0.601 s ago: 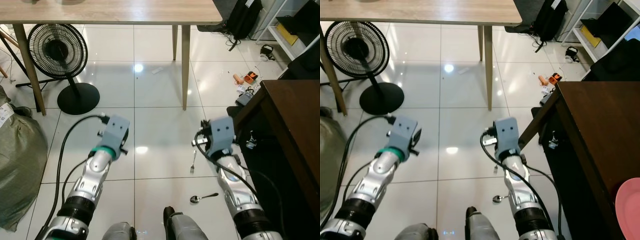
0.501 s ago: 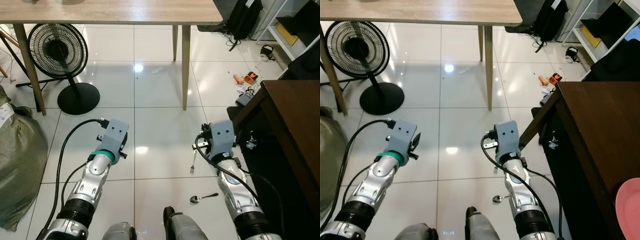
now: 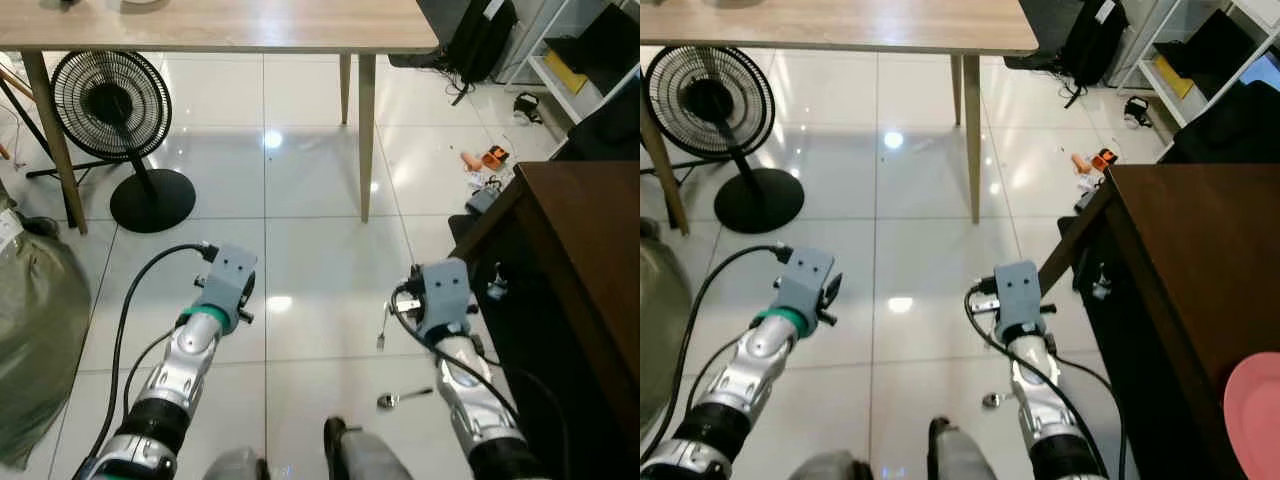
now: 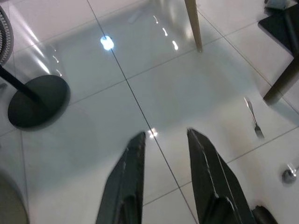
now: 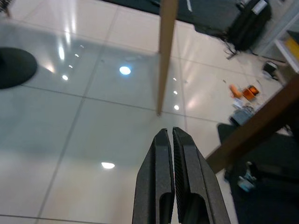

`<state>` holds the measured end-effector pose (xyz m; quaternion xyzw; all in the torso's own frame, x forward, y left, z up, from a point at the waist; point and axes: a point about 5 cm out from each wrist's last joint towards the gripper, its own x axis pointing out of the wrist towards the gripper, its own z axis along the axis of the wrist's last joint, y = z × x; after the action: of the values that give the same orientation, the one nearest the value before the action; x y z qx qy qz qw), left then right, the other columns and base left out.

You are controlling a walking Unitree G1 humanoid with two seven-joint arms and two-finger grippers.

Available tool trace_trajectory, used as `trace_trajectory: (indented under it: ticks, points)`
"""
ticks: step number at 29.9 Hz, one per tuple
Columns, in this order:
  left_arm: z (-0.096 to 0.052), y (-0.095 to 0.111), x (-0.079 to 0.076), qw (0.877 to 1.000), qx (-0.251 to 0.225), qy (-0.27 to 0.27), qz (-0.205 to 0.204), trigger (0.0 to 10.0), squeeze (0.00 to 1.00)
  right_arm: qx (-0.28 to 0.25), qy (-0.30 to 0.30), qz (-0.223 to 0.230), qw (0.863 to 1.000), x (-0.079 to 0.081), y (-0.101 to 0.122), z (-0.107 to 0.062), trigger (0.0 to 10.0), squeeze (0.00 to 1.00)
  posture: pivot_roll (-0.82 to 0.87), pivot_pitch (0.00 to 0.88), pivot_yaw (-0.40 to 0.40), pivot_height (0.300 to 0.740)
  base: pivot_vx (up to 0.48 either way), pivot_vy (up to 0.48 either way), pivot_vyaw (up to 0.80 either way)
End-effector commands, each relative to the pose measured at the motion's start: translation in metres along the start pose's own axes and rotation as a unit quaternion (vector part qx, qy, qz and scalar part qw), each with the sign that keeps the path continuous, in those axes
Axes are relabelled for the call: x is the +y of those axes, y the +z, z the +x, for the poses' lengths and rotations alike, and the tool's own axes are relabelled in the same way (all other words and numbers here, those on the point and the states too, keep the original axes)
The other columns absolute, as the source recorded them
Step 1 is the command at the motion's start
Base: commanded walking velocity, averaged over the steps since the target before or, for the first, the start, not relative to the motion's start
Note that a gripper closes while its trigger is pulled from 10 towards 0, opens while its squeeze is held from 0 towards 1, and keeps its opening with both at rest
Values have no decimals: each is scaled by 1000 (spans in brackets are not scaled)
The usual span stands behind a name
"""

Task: Setting the table

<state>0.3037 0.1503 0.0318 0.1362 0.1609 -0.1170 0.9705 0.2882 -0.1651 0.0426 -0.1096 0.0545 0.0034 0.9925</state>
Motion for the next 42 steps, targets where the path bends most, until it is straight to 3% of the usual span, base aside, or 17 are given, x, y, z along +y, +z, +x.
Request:
trace_trajectory:
  ticks: [1,6,15,23,30,42]
  points:
    - [-2,-12,-3,1000,22,-10,-9,10000,0,31,-8,-5,999,-2,-15,-6,10000,0,106,42,-1,740,0,0,0]
    - [-7,-29,-13,995,58,-75,-29,10000,0,82,-9,-29,996,-9,-40,-18,10000,0,92,37,3,740,0,0,0]
    - [-7,-25,-36,991,30,-133,10,10000,0,100,-21,-2,995,-6,-54,-35,10000,0,39,42,36,740,0,0,0]
    - [-6,-26,-36,991,26,-132,4,10000,0,94,-25,-4,995,-5,-54,-35,10000,0,37,42,34,740,0,0,0]
    - [-5,-28,-26,996,32,-84,-3,10000,0,72,-25,-8,997,-10,-45,-25,10000,0,47,36,28,740,0,0,0]
    - [-4,-25,-18,999,15,-47,-2,10000,0,61,-31,-10,998,-14,-40,-22,10000,0,56,41,24,740,0,0,0]
